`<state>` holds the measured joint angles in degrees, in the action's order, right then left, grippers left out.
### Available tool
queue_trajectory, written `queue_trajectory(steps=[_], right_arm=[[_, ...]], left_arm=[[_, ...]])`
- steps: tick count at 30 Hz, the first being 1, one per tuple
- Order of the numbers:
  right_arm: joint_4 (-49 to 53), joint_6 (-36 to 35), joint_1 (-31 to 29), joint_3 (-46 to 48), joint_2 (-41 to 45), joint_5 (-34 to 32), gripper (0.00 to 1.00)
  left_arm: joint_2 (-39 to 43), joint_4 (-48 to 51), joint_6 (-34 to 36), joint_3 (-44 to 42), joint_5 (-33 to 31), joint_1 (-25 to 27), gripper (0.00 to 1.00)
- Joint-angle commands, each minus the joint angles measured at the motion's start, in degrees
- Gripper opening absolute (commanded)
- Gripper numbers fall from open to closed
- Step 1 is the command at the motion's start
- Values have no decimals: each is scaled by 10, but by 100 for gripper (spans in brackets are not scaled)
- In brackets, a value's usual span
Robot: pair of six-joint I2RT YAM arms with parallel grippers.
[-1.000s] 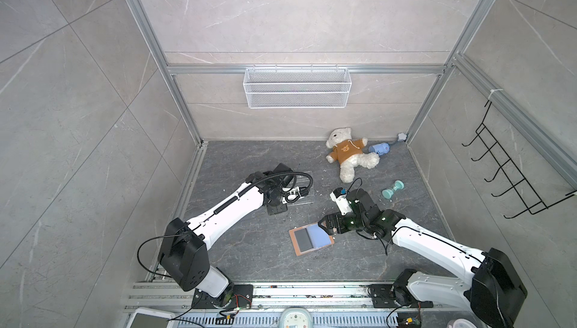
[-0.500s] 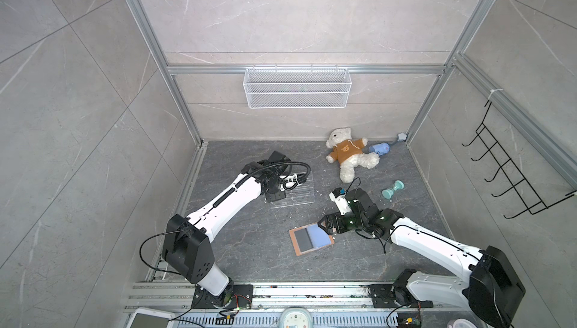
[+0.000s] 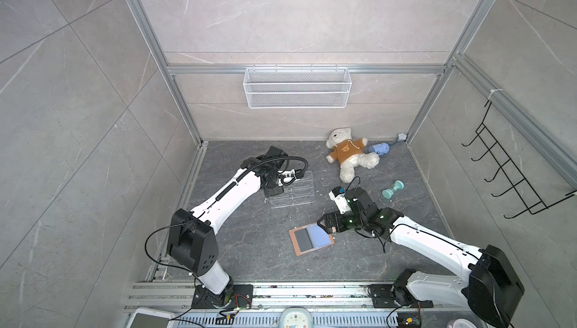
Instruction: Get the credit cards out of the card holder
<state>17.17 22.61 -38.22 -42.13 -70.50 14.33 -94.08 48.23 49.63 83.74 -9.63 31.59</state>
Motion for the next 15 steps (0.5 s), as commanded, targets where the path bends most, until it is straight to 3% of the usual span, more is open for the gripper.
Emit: queue_trajectory(steps=[1, 15], right_arm=[[10, -9, 0, -16, -5, -2, 100], [10, -8, 0, -13, -7, -1, 100]], left_arm=[[-13, -12, 13, 31, 19, -6, 0], [-69, -7, 32, 89, 29, -20, 0]])
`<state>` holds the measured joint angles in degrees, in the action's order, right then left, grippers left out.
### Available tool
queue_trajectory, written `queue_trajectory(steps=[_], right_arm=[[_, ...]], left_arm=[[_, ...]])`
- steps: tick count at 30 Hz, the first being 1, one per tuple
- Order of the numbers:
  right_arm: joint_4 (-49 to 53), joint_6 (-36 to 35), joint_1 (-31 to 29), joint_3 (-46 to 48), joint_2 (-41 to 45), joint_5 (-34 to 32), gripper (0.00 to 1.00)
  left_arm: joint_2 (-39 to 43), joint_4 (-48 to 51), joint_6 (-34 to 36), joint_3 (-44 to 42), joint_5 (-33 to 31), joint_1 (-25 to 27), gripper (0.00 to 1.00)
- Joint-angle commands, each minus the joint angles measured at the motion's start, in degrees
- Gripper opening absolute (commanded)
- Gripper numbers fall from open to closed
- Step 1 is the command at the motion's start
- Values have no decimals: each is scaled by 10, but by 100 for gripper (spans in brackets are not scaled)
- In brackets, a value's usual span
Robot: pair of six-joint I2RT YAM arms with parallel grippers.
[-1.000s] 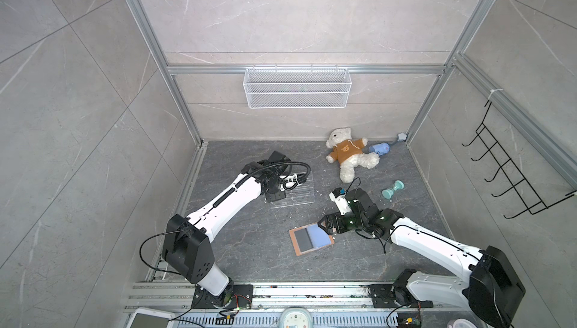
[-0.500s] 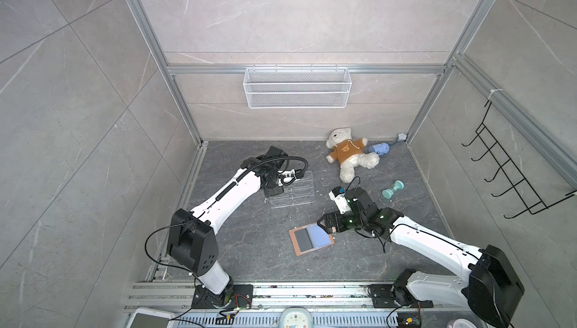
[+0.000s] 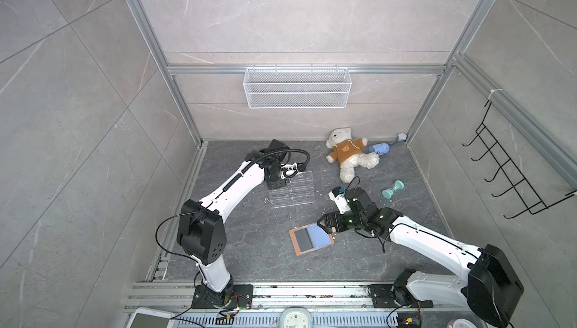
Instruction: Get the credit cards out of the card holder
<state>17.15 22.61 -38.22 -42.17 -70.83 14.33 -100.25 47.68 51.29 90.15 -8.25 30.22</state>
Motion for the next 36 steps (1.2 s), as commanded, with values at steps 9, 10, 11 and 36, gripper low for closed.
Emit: queue_trajectory(steps=[9, 10, 11, 36], right_arm=[[8, -8, 1, -10, -10, -1, 100], [8, -8, 0, -11, -10, -1, 100], [8, -8, 0, -11, -10, -1, 100], [10, -8, 0, -20, -23, 9, 100]], left_arm=[[-31, 0, 27, 50, 39, -22, 0], [-33, 1, 28, 52, 40, -24, 0], [-35, 1, 29, 55, 43, -25, 0], [-52, 3, 80, 57, 90, -48, 0]])
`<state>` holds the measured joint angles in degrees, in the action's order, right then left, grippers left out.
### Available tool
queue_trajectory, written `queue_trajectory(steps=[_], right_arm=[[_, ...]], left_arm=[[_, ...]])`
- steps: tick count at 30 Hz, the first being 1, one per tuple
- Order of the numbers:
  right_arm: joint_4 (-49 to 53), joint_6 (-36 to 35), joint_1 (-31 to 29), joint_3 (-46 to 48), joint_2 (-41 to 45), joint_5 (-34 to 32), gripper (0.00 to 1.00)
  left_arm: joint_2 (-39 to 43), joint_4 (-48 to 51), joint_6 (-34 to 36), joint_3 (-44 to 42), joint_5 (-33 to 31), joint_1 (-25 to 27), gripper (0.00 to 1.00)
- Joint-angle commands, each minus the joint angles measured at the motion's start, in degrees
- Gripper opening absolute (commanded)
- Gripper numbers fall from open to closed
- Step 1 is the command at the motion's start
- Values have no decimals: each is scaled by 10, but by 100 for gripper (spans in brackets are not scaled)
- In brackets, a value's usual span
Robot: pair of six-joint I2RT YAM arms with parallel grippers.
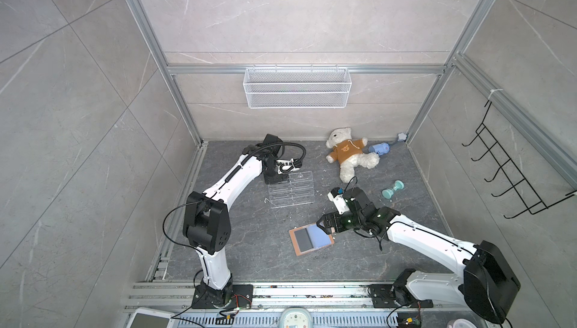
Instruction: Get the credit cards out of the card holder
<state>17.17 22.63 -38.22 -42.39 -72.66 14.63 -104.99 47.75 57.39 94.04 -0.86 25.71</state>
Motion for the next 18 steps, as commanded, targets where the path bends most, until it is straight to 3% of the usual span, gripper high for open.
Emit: queue_trajectory(steps=[1, 18], right_arm=[[11, -8, 0, -19, -5, 6, 100], [15, -9, 1, -17, -8, 8, 100]], left_arm=[[-5, 2, 20, 18, 16, -3, 0], [-22, 2, 16, 18, 25, -4, 0]])
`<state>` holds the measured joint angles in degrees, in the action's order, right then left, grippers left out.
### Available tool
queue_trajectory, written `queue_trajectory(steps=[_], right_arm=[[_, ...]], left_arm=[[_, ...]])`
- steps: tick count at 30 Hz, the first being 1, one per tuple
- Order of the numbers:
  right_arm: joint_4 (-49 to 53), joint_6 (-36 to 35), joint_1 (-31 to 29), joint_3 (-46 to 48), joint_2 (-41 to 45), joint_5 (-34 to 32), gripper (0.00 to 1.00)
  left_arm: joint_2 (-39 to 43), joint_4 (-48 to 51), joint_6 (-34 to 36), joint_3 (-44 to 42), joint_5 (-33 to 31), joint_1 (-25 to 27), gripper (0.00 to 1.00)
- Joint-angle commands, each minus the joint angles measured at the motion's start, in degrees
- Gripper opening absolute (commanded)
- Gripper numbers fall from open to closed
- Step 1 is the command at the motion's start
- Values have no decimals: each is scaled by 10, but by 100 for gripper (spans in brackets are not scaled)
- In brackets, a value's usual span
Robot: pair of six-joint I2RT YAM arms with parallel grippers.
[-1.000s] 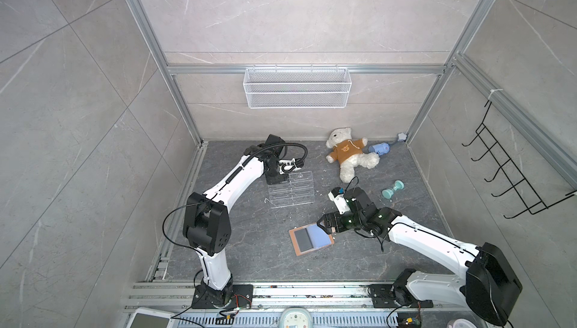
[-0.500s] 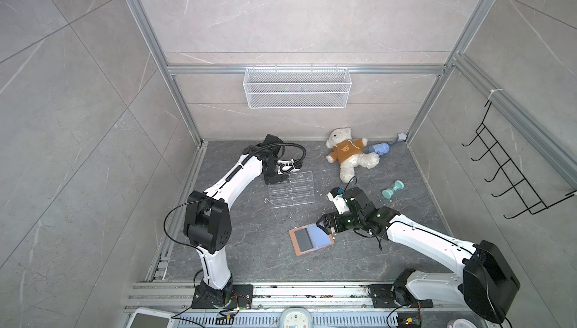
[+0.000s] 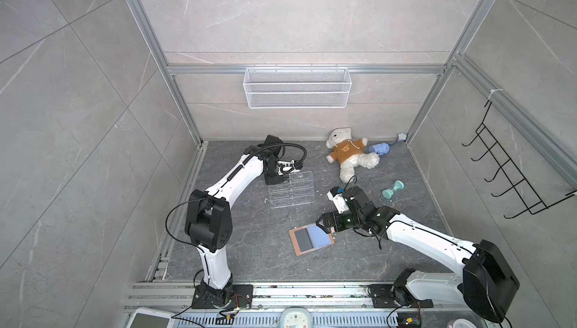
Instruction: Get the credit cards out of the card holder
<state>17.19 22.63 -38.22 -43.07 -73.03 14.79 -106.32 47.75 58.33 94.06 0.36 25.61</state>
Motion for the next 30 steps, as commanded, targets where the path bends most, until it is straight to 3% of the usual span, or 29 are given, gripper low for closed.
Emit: queue_trajectory(steps=[1, 22, 30], right_arm=[[14, -9, 0, -9, -5, 7, 100], [14, -10, 1, -8, -5, 14, 100], [10, -8, 1, -8, -12, 23, 100]], left_arm=[[-10, 1, 6, 18, 13, -3, 0], [-20, -2, -4, 14, 17, -3, 0], [-20, -4, -18, 17, 14, -2, 9]])
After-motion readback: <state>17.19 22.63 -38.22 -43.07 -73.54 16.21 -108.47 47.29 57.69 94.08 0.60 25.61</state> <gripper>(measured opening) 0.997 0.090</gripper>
